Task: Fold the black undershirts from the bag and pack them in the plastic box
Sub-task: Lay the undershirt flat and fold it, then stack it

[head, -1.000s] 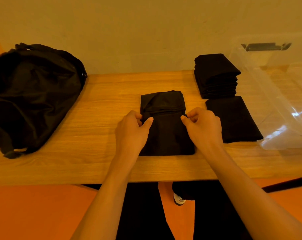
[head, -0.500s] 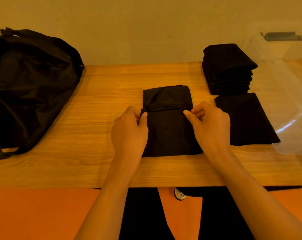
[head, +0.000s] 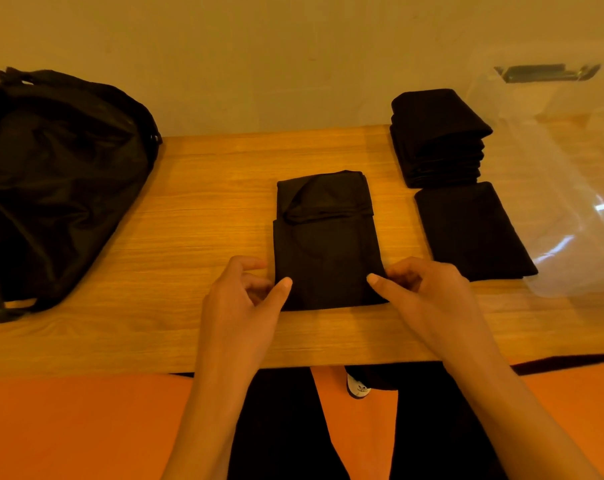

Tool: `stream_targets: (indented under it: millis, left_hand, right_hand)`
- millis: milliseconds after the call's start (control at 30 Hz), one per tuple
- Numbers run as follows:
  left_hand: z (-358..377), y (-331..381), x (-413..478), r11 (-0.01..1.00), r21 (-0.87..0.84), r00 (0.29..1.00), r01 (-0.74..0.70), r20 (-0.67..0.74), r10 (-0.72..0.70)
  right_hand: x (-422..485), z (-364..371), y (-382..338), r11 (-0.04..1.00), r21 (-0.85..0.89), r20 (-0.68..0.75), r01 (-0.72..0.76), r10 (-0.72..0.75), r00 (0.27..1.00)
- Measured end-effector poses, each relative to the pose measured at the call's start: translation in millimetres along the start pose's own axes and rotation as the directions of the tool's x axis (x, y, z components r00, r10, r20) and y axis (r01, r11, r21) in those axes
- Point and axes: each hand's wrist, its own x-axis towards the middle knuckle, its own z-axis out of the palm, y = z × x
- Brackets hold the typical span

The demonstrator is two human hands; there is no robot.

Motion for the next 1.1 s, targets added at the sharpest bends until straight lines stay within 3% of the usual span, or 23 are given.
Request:
stream_targets:
  millis: [267, 533, 667, 1100]
  left_hand:
    - [2, -5, -6, 0.998, -0.034, 0.998, -0.045, -0.044, 0.044]
    - [4, -4, -9, 0.999, -0.018, 0.999, -0.030, -0.034, 0.029]
    - [5, -3, -11, 1.000, -0.024, 0.999, -0.021, -0.026, 0.020]
    - [5, -9, -10, 0.996, -0.086, 0.996, -0.035, -0.083, 0.028]
  right_hand:
    - [-13, -4, 3, 0.998, 0.069, 0.026, -0.002, 0.000, 1.000]
    - [-30, 7, 6, 0.988, 0.100, -0.198, 0.118, -0.096, 0.975]
    - [-34, 11, 7, 0.986, 0.103, -0.238, 0.132, -0.104, 0.966]
    - [-24, -5, 4, 0.990, 0.098, 0.056, -0.098, 0.093, 0.994]
